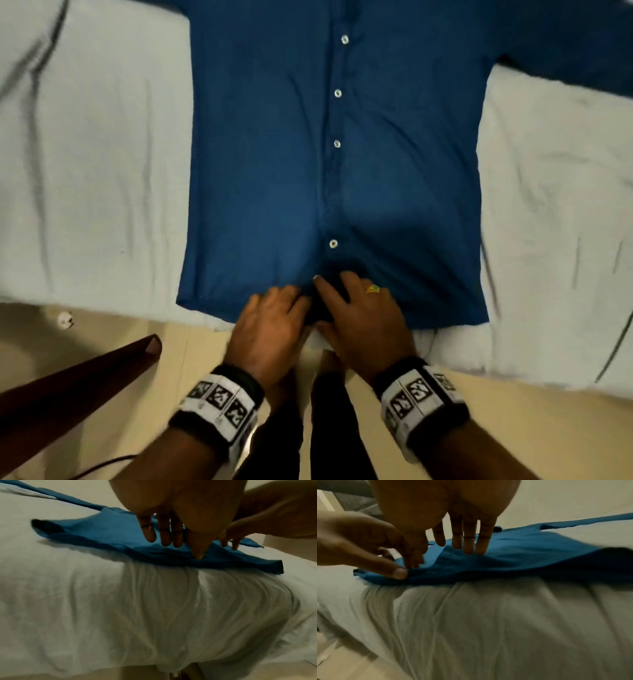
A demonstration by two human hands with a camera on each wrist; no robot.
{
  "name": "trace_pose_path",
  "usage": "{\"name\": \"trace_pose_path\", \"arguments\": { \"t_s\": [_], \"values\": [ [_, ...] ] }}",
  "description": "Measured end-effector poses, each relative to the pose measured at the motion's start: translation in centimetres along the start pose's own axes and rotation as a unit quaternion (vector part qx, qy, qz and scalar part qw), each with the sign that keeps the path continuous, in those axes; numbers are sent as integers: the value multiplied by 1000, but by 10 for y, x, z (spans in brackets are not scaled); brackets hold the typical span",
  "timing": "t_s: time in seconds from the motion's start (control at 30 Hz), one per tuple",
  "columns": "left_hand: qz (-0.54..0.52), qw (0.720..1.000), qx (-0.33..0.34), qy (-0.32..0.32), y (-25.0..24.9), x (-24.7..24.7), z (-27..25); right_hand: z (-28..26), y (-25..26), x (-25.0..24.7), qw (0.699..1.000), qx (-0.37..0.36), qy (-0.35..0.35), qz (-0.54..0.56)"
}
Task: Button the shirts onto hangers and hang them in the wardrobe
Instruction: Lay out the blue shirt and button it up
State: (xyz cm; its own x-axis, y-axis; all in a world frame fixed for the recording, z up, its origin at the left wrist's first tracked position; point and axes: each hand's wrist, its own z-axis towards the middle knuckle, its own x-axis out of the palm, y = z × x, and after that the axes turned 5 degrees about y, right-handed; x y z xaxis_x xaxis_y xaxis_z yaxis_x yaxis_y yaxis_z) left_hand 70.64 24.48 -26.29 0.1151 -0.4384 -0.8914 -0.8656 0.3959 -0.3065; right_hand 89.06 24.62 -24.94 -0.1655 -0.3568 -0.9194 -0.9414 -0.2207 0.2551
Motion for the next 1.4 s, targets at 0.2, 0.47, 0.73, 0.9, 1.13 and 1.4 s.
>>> {"name": "trace_pose_path", "arguments": {
  "t_s": [0.2, 0.47, 0.73, 0.9, 1.13, 1.4],
  "values": [
    [-2, 1000, -19, -14, 4, 8, 12, 15, -14, 18, 999, -15, -46, 19],
    [3, 1000, -7, -6, 7, 2, 20, 10, -26, 16, 997, -69, -13, 38],
    [-106, 993, 12, 59, 17, -2, 4, -10, -37, 12, 974, 31, -28, 222],
    [-23, 1000, -9, 19, 8, 0, 15, -1, -12, 12, 996, -8, -6, 87],
    [33, 998, 16, -42, 10, 5, 15, 2, -14, 15, 990, 32, -61, 120],
    [10, 999, 47, -16, 15, -7, -2, -19, -7, 12, 984, -78, -45, 153]
  ]
}}
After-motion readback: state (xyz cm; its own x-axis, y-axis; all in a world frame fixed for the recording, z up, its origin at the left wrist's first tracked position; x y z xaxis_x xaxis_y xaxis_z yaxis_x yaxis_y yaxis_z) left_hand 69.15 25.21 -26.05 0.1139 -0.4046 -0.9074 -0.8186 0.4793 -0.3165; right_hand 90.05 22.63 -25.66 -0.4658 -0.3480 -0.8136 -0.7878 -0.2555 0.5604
